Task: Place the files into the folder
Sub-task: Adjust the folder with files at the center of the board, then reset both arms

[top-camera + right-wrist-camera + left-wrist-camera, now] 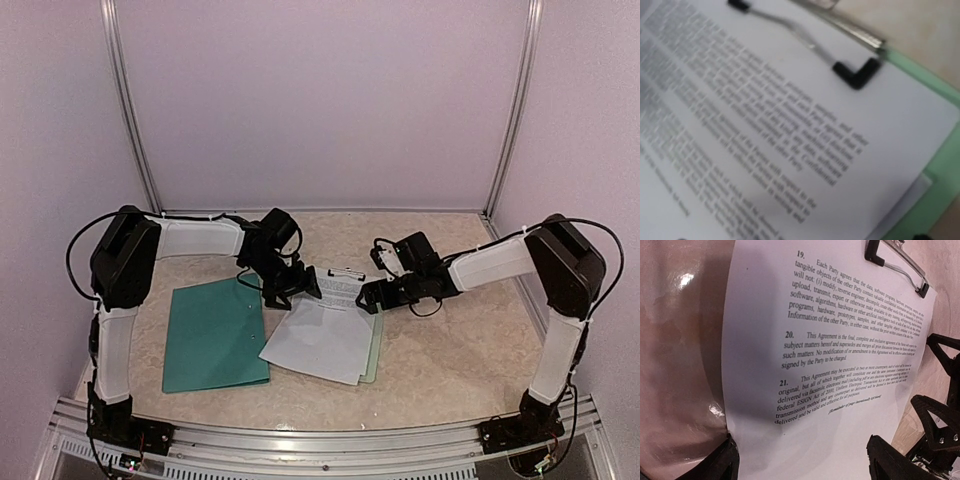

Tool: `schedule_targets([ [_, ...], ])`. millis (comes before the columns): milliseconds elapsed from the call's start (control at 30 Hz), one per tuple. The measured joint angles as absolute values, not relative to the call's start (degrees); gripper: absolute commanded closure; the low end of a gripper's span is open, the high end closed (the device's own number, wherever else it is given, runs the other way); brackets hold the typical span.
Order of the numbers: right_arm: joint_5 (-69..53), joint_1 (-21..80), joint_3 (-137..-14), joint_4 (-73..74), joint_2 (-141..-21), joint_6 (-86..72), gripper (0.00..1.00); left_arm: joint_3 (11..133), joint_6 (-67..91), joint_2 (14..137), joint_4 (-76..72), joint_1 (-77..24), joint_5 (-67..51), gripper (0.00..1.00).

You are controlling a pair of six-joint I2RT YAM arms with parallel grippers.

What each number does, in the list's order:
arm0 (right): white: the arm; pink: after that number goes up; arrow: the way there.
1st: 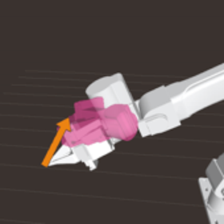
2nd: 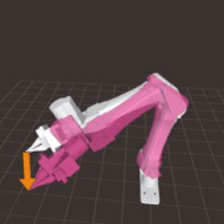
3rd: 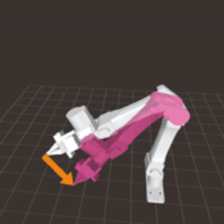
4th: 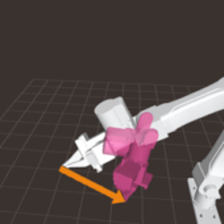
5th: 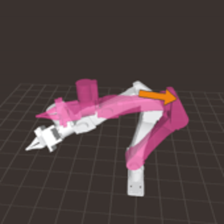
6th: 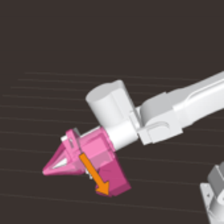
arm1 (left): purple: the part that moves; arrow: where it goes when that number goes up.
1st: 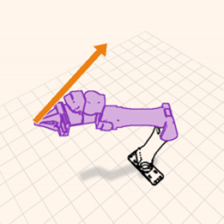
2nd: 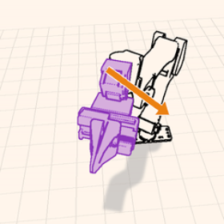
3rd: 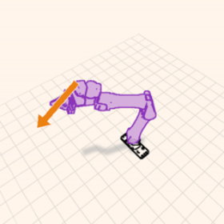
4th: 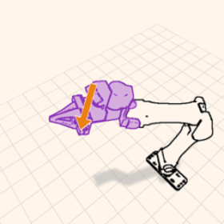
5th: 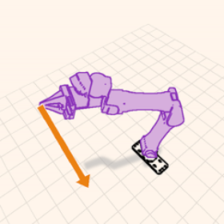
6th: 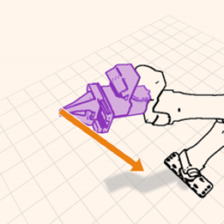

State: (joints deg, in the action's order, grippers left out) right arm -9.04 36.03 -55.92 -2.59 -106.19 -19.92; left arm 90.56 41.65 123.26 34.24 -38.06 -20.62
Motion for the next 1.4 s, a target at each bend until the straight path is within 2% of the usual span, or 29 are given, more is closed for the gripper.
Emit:
schedule_targets([
  [400, -11.3, 30.6, -75.3, 3.9, -118.7, -11.2, 0.04, 89.9, 45.0, 122.4, 33.4, -37.9, -16.1, 0.13],
  [633, -8.6, 30.2, -77.3, 7.0, -117.9, -7.4, 0.02, 89.2, 44.4, 118.2, 34.2, -36.8, -10.0, 0.09],
  [867, -7.4, 30.2, -71.9, 7.3, -110.1, -6.6, 0.01, 86.0, 43.1, 112.0, 33.5, -36.8, -9.1, 0.09],
  [1033, -6.3, 31.4, -65.3, 4.5, -102.9, -7.0, 0.01, 79.2, 41.8, 108.0, 32.0, -37.3, -7.5, 0.09],
  [1400, 3.1, 34.6, -51.1, -2.8, -88.1, -7.8, 0.01, 63.9, 35.2, 90.1, 23.0, -38.1, 11.4, 0.01],
])
